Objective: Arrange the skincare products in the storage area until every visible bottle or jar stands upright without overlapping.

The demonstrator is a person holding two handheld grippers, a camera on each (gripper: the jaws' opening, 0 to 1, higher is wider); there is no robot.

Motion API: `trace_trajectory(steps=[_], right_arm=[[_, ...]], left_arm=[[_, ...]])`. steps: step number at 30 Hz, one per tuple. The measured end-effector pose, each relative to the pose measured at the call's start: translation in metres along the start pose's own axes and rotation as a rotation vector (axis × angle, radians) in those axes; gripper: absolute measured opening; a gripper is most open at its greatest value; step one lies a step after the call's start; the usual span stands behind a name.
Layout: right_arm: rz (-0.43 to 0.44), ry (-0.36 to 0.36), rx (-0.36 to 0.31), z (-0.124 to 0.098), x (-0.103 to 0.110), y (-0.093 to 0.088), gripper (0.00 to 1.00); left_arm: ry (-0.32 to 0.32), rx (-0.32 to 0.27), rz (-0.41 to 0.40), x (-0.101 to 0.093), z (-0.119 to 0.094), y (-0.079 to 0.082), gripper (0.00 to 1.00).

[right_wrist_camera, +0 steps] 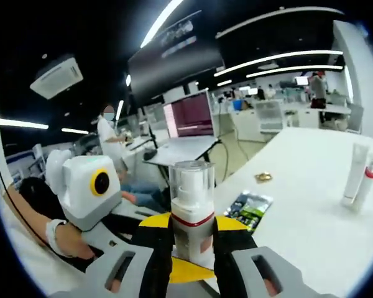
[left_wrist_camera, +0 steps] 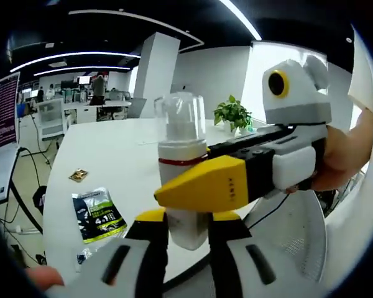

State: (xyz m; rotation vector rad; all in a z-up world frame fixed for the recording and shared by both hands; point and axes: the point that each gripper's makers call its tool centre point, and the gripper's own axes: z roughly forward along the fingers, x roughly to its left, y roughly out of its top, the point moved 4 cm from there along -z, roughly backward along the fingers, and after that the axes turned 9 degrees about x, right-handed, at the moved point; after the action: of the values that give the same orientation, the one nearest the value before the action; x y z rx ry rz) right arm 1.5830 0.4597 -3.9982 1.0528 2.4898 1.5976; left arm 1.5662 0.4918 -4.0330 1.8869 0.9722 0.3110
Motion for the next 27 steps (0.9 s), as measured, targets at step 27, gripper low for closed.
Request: trace_trajectory(steps=[27], right_arm=[[-0.140, 0.274, 0.123, -0.019, 0.006, -0.005, 0.16]], left_arm=[[-0.228, -0.034, -0.004, -0.024, -0.005, 0.005, 0.19]])
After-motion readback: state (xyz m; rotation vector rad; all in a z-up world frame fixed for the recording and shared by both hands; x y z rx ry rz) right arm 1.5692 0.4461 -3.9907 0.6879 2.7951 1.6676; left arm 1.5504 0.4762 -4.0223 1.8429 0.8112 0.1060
